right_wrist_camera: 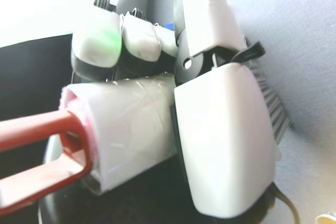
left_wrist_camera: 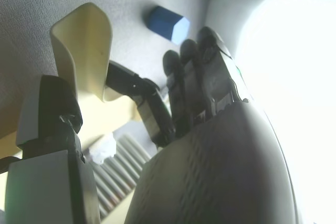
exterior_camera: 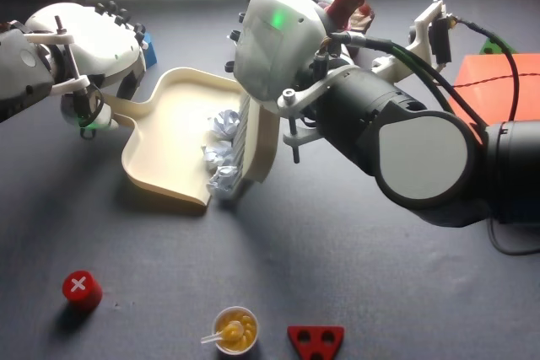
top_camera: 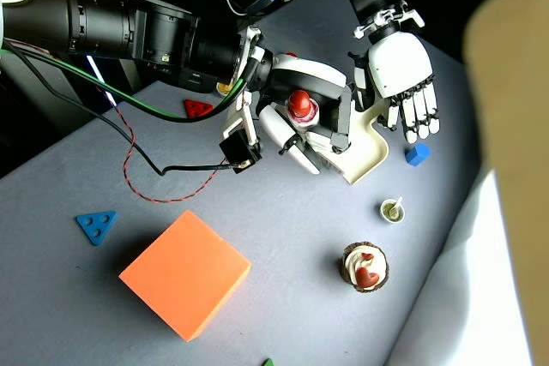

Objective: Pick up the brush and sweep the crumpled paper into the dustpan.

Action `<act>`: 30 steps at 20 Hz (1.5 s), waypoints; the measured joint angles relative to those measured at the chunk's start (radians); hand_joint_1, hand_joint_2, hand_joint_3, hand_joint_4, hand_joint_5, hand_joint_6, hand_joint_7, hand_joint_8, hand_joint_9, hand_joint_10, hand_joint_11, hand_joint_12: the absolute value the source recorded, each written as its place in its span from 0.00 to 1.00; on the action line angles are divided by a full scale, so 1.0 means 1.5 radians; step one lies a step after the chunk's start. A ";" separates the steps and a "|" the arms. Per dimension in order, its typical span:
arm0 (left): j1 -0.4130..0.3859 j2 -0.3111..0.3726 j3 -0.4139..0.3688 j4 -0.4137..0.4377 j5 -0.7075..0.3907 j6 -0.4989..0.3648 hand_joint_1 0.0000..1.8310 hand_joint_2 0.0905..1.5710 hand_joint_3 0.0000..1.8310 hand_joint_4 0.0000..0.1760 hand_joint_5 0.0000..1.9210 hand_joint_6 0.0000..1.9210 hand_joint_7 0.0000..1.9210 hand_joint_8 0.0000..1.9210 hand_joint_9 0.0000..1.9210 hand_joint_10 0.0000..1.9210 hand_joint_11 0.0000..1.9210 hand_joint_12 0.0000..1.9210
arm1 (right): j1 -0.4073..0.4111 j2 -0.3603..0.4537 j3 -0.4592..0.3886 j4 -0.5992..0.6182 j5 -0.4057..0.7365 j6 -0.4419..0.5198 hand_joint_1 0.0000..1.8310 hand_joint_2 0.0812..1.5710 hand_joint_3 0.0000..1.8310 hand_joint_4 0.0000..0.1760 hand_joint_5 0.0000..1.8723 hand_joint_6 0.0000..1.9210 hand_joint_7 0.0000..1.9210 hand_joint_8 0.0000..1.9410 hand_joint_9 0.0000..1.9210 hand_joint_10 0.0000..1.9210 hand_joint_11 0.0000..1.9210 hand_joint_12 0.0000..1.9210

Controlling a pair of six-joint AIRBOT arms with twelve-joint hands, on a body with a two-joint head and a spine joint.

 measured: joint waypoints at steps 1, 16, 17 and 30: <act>0.000 0.000 0.000 0.000 0.000 0.000 0.58 0.70 0.00 0.30 0.50 0.53 0.19 0.00 0.12 0.00 0.10 0.01 | 0.000 -0.004 0.000 0.000 -0.008 0.017 0.87 0.75 0.00 0.54 0.54 1.00 0.62 1.00 0.71 1.00 0.76 1.00; 0.000 0.000 0.000 0.001 -0.002 0.000 0.56 0.71 0.00 0.53 0.48 0.56 0.17 0.00 0.12 0.00 0.10 0.00 | -0.017 -0.019 0.002 -0.060 -0.048 0.124 0.87 0.74 0.00 0.45 0.51 1.00 0.58 1.00 0.68 1.00 0.74 1.00; 0.000 0.000 0.000 0.001 -0.002 0.000 0.57 0.70 0.00 0.52 0.49 0.54 0.18 0.00 0.13 0.00 0.12 0.01 | -0.017 -0.021 0.002 -0.060 -0.048 0.124 0.87 0.74 0.00 0.46 0.52 1.00 0.57 1.00 0.67 1.00 0.74 1.00; 0.000 0.000 0.000 0.002 -0.003 0.000 0.58 0.70 0.00 0.24 0.50 0.53 0.18 0.00 0.13 0.00 0.11 0.01 | -0.029 -0.040 0.012 -0.129 -0.087 0.180 0.86 0.75 0.00 0.65 0.50 1.00 0.58 1.00 0.67 1.00 0.74 1.00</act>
